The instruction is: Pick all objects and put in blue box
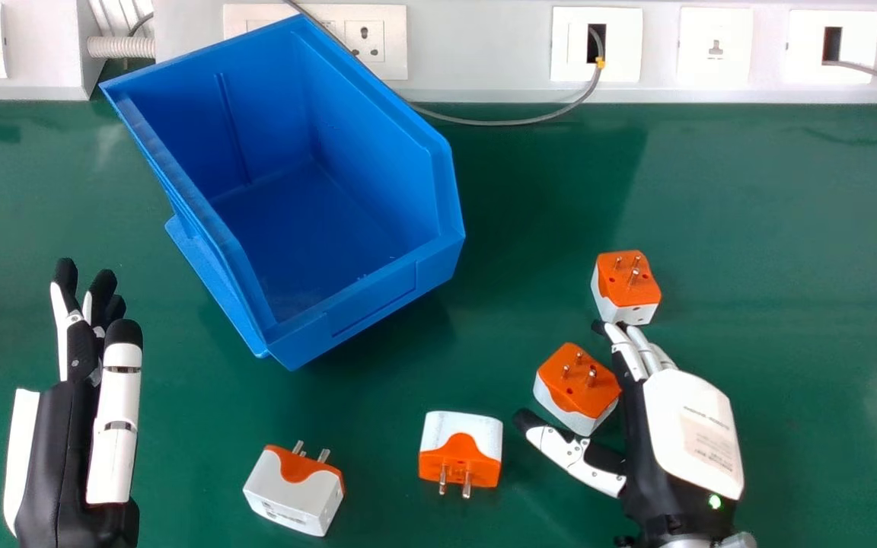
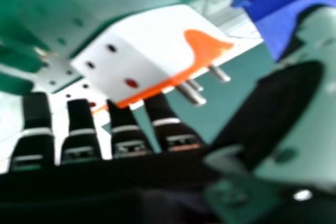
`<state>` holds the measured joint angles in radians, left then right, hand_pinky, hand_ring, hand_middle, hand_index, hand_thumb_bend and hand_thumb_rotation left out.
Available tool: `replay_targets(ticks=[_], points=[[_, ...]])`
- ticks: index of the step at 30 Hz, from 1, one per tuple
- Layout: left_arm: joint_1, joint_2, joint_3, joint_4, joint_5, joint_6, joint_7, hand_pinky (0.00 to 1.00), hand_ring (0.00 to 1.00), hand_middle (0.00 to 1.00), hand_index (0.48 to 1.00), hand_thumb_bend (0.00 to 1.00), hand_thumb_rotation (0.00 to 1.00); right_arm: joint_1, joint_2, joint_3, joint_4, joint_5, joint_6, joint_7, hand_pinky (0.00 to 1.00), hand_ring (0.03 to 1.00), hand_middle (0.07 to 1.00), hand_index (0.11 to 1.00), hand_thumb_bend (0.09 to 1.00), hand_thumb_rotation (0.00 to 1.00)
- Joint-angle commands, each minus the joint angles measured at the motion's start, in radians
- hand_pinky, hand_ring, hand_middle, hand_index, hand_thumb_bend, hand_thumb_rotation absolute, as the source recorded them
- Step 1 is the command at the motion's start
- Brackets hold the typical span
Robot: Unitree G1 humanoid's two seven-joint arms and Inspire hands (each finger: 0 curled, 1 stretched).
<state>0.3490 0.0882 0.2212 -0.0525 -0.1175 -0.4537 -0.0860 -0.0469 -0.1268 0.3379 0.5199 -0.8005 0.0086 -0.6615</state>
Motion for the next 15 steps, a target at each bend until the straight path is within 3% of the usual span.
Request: replay_targets(ticks=[1, 4, 9, 15], points=[[0.008, 0.002, 0.004, -0.029, 0.004, -0.014, 0.000, 1.00, 1.00, 1.00, 1.000, 0.20, 0.90, 0.013, -0.022, 0.001, 0.024, -0.004, 0.062, 0.016, 0.74, 0.859, 0.878, 0.843, 0.474, 0.62], [0.011, 0.001, 0.003, -0.029, -0.001, -0.019, -0.003, 1.00, 1.00, 1.00, 1.000, 0.20, 0.90, 0.016, -0.020, 0.008, 0.008, -0.017, 0.099, 0.025, 0.73, 0.847, 0.868, 0.830, 0.464, 0.57], [0.021, 0.000, 0.002, -0.040, 0.010, -0.012, 0.002, 1.00, 1.00, 1.00, 1.000, 0.20, 0.93, 0.021, -0.022, 0.017, -0.022, -0.032, 0.160, 0.047, 0.71, 0.825, 0.847, 0.811, 0.440, 0.51], [0.024, -0.007, -0.001, -0.047, -0.011, -0.003, -0.003, 1.00, 1.00, 1.00, 1.000, 0.21, 0.93, 0.026, -0.030, 0.017, -0.066, -0.043, 0.217, 0.081, 0.67, 0.774, 0.800, 0.764, 0.417, 0.35]])
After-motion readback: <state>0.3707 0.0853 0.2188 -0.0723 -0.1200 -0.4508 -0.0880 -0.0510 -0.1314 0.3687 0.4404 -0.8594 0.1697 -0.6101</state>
